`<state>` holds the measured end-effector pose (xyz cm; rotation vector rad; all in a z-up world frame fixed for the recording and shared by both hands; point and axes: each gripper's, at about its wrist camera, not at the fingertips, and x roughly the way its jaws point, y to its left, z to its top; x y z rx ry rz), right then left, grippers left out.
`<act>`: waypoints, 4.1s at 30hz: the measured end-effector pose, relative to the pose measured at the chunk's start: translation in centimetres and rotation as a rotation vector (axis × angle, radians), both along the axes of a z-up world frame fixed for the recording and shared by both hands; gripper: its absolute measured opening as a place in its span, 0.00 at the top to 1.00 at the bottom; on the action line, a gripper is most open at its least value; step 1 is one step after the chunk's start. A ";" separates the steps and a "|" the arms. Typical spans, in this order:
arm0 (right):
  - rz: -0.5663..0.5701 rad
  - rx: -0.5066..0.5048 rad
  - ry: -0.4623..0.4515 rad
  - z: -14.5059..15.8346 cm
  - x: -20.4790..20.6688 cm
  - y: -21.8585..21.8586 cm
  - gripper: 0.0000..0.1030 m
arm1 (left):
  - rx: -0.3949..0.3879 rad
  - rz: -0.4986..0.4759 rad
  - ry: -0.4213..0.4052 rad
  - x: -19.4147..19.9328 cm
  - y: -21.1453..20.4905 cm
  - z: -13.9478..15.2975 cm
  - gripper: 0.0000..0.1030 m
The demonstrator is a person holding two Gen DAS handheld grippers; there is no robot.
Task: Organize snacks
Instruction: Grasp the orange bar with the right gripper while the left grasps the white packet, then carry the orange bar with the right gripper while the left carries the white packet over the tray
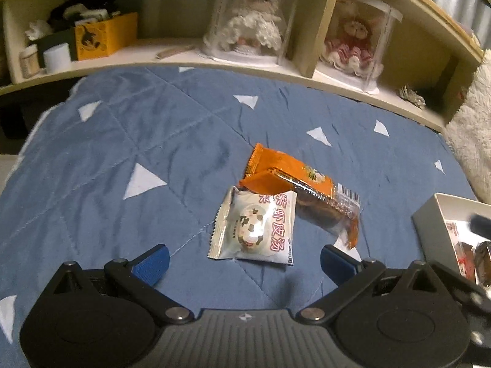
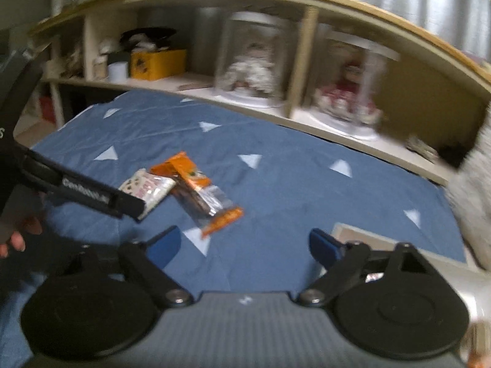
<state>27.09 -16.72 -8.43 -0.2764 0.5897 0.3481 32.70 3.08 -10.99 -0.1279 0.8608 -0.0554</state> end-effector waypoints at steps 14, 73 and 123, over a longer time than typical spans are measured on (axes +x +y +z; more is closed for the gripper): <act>0.289 -0.238 0.087 -3.1 8.4 4.4 0.28 | -0.039 -0.016 -0.041 2.4 1.2 -0.4 0.11; -0.010 0.157 0.388 -2.0 2.8 1.0 0.62 | -0.085 0.188 0.044 -2.2 0.4 1.2 0.53; -0.471 0.163 0.282 0.6 -12.7 -27.7 0.62 | -0.260 -0.334 0.065 -8.2 -24.6 6.1 0.53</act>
